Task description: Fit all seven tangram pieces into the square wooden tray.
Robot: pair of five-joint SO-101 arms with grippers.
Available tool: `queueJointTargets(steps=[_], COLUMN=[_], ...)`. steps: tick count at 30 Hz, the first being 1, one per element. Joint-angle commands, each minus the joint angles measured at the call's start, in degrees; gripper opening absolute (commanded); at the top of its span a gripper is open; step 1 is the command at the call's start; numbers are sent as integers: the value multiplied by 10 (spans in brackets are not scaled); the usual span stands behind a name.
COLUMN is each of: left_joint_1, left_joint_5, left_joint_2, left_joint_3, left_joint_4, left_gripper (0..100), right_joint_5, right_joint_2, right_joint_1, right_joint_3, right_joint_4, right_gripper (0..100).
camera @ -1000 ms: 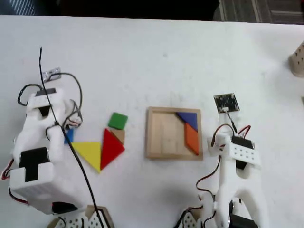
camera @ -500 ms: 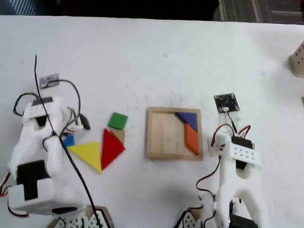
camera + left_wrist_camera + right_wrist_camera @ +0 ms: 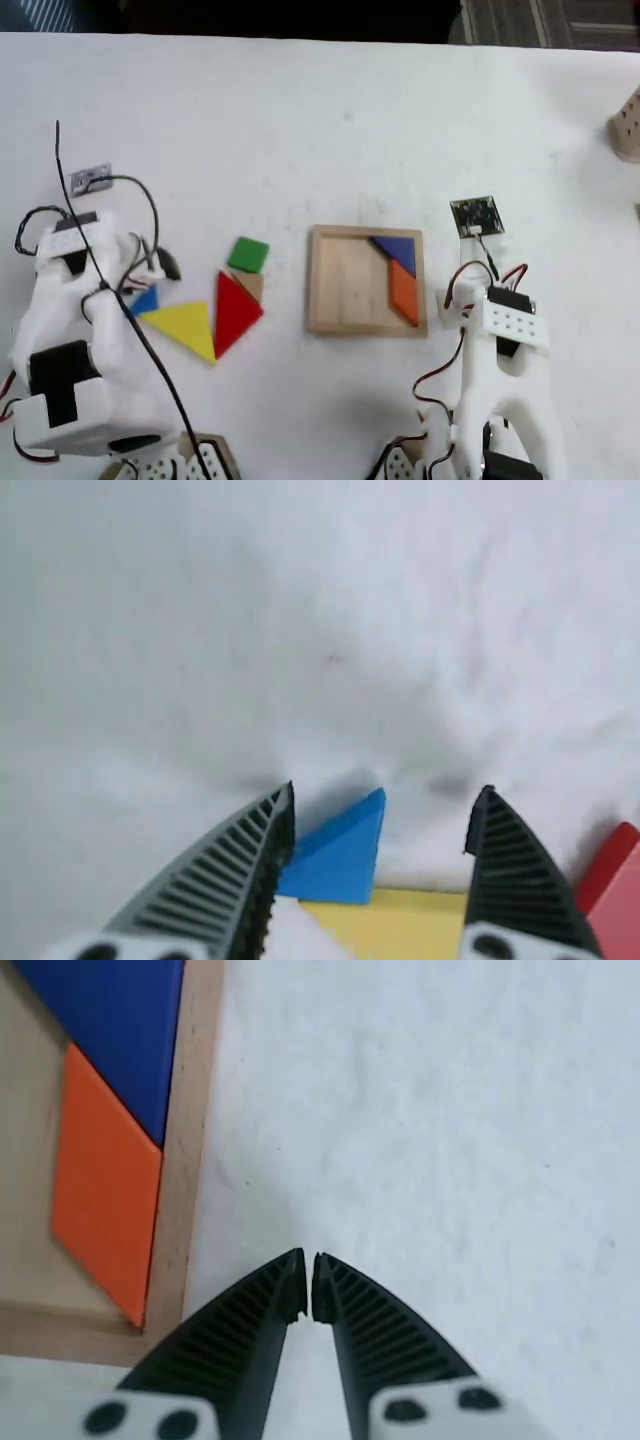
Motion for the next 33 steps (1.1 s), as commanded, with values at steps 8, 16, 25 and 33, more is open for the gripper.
queueJointTargets(steps=[8, 16, 25, 33], left_joint_1=[-131, -118, 5, 61], left_joint_5=[-186, -267, -184, -168], left_joint_2=[-34, -36, -244, -268], left_joint_3=[-98, -91, 98, 167], left_joint_4=[86, 129, 77, 28], left_gripper=[282, 282, 285, 284], right_joint_5=[2, 1, -33, -35], right_joint_2=[-16, -16, -16, -16], right_joint_1=[-8, -19, -31, -36], right_joint_3=[4, 5, 5, 6], right_joint_4=[2, 2, -10, -8], right_gripper=[21, 19, 19, 19])
